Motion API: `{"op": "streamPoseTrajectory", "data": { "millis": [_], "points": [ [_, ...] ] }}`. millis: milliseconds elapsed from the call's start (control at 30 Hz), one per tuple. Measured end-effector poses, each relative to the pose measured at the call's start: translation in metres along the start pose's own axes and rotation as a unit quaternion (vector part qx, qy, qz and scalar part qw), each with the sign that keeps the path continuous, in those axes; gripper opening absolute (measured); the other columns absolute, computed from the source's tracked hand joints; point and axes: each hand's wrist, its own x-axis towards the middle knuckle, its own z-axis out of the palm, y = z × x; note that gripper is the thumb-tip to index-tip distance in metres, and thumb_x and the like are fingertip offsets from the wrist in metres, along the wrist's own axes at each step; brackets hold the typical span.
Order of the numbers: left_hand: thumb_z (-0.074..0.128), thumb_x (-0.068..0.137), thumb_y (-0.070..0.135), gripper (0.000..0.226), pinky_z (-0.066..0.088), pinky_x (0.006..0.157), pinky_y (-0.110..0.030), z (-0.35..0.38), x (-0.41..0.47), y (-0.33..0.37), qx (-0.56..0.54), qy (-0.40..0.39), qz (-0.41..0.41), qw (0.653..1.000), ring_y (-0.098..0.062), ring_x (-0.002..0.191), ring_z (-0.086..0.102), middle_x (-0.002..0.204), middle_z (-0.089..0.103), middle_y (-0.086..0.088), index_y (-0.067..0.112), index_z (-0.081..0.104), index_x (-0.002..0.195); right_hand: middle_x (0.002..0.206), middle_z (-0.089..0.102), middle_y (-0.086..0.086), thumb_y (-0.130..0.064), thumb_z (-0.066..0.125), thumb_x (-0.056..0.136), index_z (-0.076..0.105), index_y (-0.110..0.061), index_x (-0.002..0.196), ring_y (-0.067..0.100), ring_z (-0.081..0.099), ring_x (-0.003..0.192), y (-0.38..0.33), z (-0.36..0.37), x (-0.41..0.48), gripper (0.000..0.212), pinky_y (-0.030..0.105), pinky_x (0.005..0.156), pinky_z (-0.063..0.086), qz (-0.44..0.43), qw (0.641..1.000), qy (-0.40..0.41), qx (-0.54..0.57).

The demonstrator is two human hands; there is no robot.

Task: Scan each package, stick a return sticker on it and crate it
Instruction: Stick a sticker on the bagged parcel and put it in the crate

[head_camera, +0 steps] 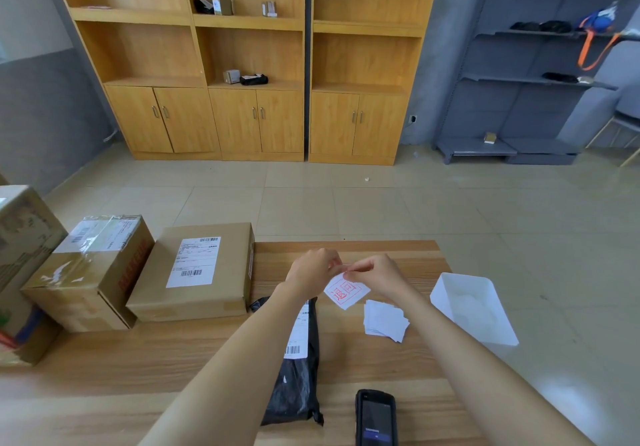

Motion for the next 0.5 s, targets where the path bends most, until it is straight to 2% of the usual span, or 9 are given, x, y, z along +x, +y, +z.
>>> {"op": "streamPoseTrajectory", "data": {
  "millis": [100,200,333,500],
  "points": [
    [0.049,0.096,0.04,0.034,0.048,0.074,-0.034,0.0003,-0.0001,-0.0016,0.003,0.0,-0.004,1.0,-0.022,0.098,0.061,0.11,0.067,-0.004,0.013,0.066,0.106,0.096,0.07,-0.005,-0.015,0.071,0.083,0.076,-0.014,0.1,0.008,0.062,0.092,0.0019,0.0006,0.0015,0.017,0.013,0.067,0.044,-0.002,1.0,0.006,0.002],
    [0.05,0.095,0.043,0.035,0.047,0.073,-0.032,0.0006,0.0,-0.0015,0.004,0.001,-0.006,1.0,-0.021,0.097,0.062,0.108,0.067,-0.003,0.014,0.066,0.106,0.101,0.071,-0.005,-0.019,0.072,0.082,0.077,-0.018,0.099,0.006,0.061,0.093,0.0036,0.0015,0.0031,0.017,0.018,0.075,0.045,0.0,1.0,0.018,0.001],
    [0.051,0.095,0.043,0.033,0.053,0.079,-0.037,0.0011,0.0015,-0.001,-0.006,-0.004,-0.004,1.0,-0.021,0.095,0.063,0.105,0.068,-0.003,0.016,0.068,0.102,0.101,0.072,-0.006,-0.023,0.074,0.081,0.077,-0.021,0.096,0.006,0.063,0.097,0.004,0.0011,0.0024,0.016,0.02,0.081,0.047,-0.001,1.0,0.024,0.01],
    [0.05,0.096,0.038,0.029,0.053,0.081,-0.04,0.0026,0.003,-0.0007,-0.008,-0.007,-0.002,1.0,-0.021,0.094,0.063,0.104,0.069,-0.003,0.017,0.069,0.102,0.102,0.071,-0.008,-0.028,0.074,0.081,0.077,-0.022,0.095,0.005,0.061,0.097,0.0016,-0.001,-0.0008,0.016,0.017,0.075,0.042,-0.007,1.0,0.018,0.01]
  ]
}}
